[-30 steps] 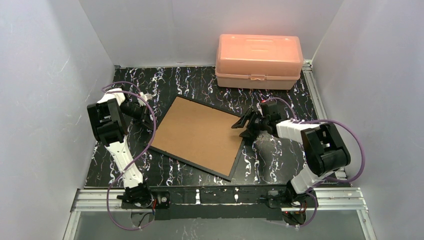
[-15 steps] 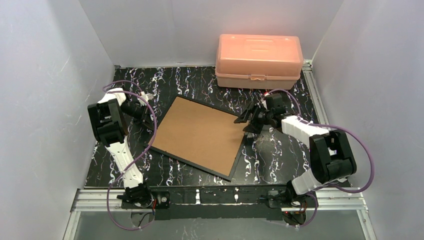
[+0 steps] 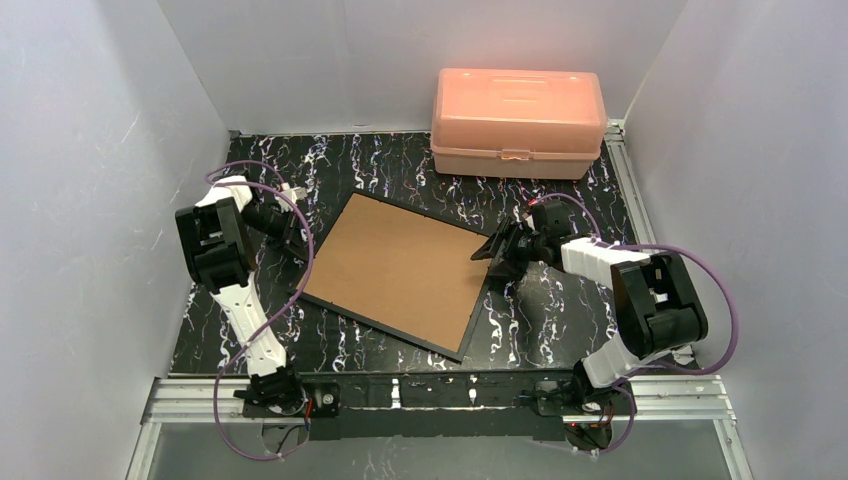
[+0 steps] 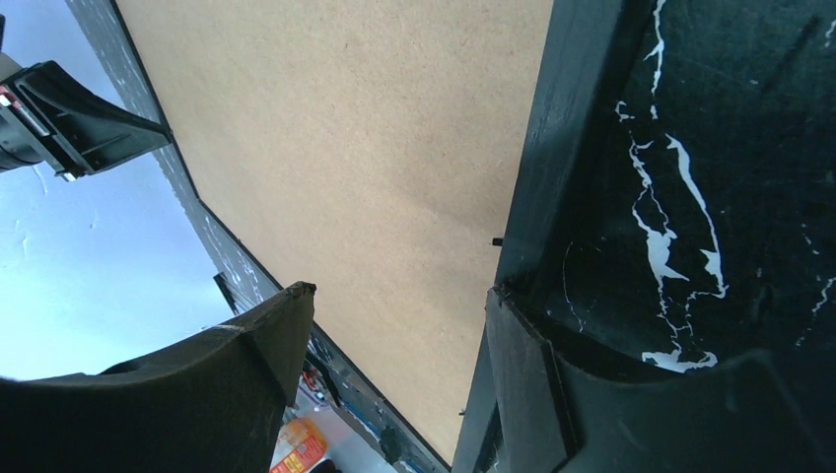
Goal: Put the photo into the frame
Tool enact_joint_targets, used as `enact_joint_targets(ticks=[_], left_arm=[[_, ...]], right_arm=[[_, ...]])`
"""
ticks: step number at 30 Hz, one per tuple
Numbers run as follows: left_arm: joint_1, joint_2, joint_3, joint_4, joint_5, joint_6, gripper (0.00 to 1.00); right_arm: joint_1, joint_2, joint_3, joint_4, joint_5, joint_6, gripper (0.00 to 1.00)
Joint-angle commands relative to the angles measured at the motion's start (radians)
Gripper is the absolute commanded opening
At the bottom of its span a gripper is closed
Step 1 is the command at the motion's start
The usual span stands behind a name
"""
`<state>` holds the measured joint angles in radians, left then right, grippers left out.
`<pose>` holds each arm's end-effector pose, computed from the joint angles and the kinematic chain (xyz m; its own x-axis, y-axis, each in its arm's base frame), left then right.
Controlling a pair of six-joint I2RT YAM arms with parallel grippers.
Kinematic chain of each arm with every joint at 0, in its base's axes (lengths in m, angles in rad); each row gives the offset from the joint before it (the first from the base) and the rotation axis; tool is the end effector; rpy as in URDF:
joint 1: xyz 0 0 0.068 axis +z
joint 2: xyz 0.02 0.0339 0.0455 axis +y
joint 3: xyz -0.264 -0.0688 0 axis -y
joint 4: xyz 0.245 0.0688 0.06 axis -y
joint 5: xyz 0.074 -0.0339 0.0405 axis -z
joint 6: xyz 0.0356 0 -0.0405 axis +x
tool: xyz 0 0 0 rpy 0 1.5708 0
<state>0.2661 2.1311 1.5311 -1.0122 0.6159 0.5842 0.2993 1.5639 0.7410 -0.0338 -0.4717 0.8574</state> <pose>0.3837 0.0833 0.1453 -0.9352 0.2117 -0.2838 0.3334 0.7966 -0.5043 0.2800 0.1033 0.1588 -0.8862 0.4315 -0.1689 0.1880 0.6681 0.7199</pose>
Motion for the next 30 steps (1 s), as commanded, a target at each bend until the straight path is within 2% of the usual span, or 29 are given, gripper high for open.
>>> enact_joint_targets(ticks=[1,8,30], left_arm=[[-0.03,0.016,-0.038,0.012,-0.052,0.037,0.0],[-0.03,0.013,-0.043,0.012,-0.054,0.037,0.0],[-0.03,0.014,-0.038,0.012,-0.055,0.037,0.0]], right_arm=[[-0.001,0.026,-0.025,0.053,0.02,-0.002,0.73],[-0.017,0.043,-0.025,0.061,0.062,-0.012,0.72],[-0.037,0.093,-0.053,0.065,0.035,-0.035,0.71]])
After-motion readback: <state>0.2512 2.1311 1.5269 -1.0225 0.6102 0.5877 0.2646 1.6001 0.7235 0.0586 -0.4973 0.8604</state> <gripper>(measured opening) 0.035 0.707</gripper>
